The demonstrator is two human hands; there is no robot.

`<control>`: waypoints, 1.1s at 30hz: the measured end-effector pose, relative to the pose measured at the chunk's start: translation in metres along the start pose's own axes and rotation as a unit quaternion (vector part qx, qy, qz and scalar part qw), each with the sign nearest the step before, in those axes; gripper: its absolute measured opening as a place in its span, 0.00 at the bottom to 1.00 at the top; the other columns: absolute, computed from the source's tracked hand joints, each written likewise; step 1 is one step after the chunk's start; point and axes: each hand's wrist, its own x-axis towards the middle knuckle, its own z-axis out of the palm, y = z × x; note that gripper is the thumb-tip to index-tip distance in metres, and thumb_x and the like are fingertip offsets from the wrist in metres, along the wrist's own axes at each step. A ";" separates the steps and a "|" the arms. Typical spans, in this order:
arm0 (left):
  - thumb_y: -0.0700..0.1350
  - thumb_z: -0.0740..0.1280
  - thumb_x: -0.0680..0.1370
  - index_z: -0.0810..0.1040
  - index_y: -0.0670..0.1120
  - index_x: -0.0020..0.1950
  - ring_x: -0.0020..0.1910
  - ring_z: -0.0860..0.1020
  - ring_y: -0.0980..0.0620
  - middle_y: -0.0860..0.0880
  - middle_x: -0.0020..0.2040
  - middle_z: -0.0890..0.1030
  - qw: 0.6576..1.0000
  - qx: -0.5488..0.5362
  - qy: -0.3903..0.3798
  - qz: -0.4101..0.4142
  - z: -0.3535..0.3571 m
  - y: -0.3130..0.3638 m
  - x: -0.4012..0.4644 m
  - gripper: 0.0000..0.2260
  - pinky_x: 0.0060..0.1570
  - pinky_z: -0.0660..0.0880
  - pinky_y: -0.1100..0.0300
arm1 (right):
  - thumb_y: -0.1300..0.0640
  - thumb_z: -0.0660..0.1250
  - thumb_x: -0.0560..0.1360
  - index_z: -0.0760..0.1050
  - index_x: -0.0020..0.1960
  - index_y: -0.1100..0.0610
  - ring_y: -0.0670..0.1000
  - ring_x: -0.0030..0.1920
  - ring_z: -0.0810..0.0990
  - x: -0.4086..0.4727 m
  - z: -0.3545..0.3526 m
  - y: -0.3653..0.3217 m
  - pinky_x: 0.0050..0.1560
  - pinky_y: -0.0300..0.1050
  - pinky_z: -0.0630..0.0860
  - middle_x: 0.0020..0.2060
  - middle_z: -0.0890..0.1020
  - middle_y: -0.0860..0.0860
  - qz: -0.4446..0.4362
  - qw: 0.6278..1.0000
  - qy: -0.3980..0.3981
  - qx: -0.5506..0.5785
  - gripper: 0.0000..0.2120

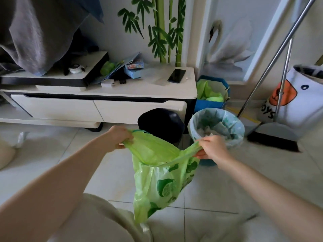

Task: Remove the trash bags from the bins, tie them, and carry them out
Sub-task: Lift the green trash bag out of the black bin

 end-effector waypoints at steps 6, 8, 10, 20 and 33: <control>0.28 0.66 0.72 0.78 0.39 0.52 0.39 0.80 0.47 0.41 0.45 0.78 0.996 0.092 -0.007 0.009 -0.023 -0.014 0.026 0.12 0.30 0.81 0.59 | 0.67 0.54 0.78 0.74 0.54 0.63 0.52 0.25 0.82 0.029 0.011 0.048 0.26 0.41 0.79 0.33 0.81 0.61 0.080 0.992 -0.055 -0.078 0.10; 0.28 0.65 0.73 0.78 0.39 0.55 0.37 0.79 0.47 0.40 0.46 0.77 0.994 0.112 0.008 0.010 -0.031 -0.023 0.033 0.13 0.32 0.82 0.58 | 0.67 0.56 0.77 0.73 0.50 0.61 0.53 0.28 0.82 0.033 0.011 0.060 0.30 0.44 0.80 0.31 0.82 0.59 0.083 0.985 -0.068 -0.135 0.08; 0.28 0.66 0.73 0.78 0.37 0.56 0.35 0.78 0.48 0.39 0.45 0.76 0.993 0.119 0.012 0.011 -0.036 -0.030 0.038 0.13 0.33 0.82 0.58 | 0.67 0.58 0.76 0.75 0.43 0.62 0.55 0.31 0.82 0.035 0.013 0.067 0.38 0.50 0.82 0.30 0.83 0.57 0.081 0.979 -0.079 -0.170 0.08; 0.29 0.64 0.75 0.77 0.37 0.56 0.38 0.79 0.45 0.37 0.45 0.79 0.992 0.100 0.076 -0.021 -0.063 -0.058 0.049 0.11 0.31 0.82 0.59 | 0.67 0.60 0.76 0.75 0.51 0.68 0.56 0.34 0.81 0.028 0.042 0.066 0.40 0.48 0.80 0.35 0.80 0.60 0.141 0.964 -0.157 -0.163 0.08; 0.44 0.70 0.71 0.81 0.46 0.57 0.53 0.78 0.46 0.47 0.53 0.83 0.908 0.388 0.098 0.122 -0.026 -0.019 0.051 0.14 0.54 0.75 0.57 | 0.60 0.64 0.75 0.76 0.50 0.61 0.55 0.37 0.81 0.056 -0.002 0.049 0.42 0.47 0.79 0.40 0.82 0.58 0.123 0.966 -0.139 -0.179 0.06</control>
